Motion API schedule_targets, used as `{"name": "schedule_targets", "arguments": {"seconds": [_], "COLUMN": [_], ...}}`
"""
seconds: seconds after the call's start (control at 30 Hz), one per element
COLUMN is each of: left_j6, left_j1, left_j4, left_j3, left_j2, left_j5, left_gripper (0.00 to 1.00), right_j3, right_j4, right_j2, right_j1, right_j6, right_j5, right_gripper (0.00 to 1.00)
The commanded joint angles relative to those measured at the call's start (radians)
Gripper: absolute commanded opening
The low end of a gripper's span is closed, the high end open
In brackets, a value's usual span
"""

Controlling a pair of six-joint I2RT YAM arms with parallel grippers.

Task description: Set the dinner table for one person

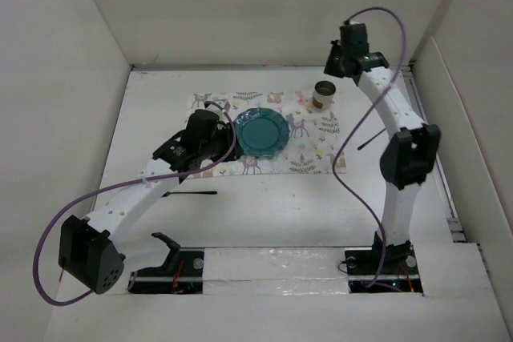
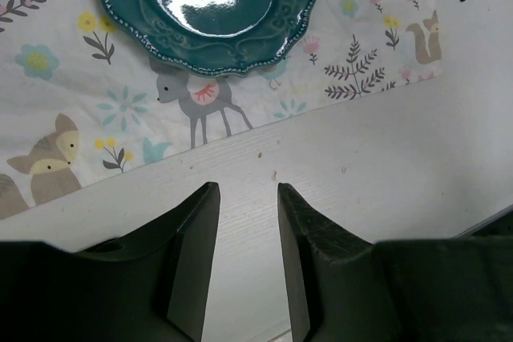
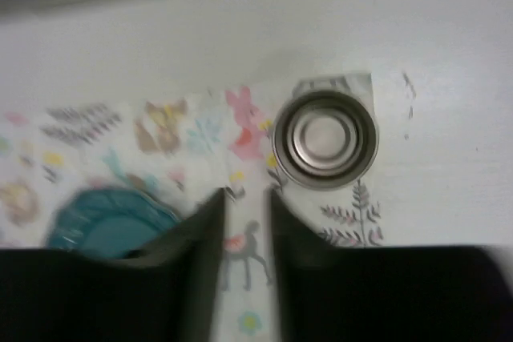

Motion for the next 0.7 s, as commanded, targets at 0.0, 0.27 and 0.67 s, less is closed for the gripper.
{"name": "schedule_targets", "arguments": {"seconds": [0.0, 0.27, 0.67], "left_j6": [0.043, 0.094, 0.103], "left_j1": [-0.006, -0.006, -0.006], "left_j4": [0.041, 0.068, 0.079], "left_j3": [0.048, 0.057, 0.025], "left_j2": [0.005, 0.037, 0.042], "left_j5": [0.031, 0.072, 0.08], "left_gripper": [0.32, 0.0, 0.21], "right_j3": [-0.31, -0.652, -0.612], "right_j4": [0.276, 0.237, 0.128], "right_j2": [-0.254, -0.325, -0.159], "right_j1": [-0.107, -0.289, -0.383], "right_j6": [0.121, 0.199, 0.138], "right_j5": [0.0, 0.12, 0.111], "right_gripper": [0.0, 0.0, 0.23]}}
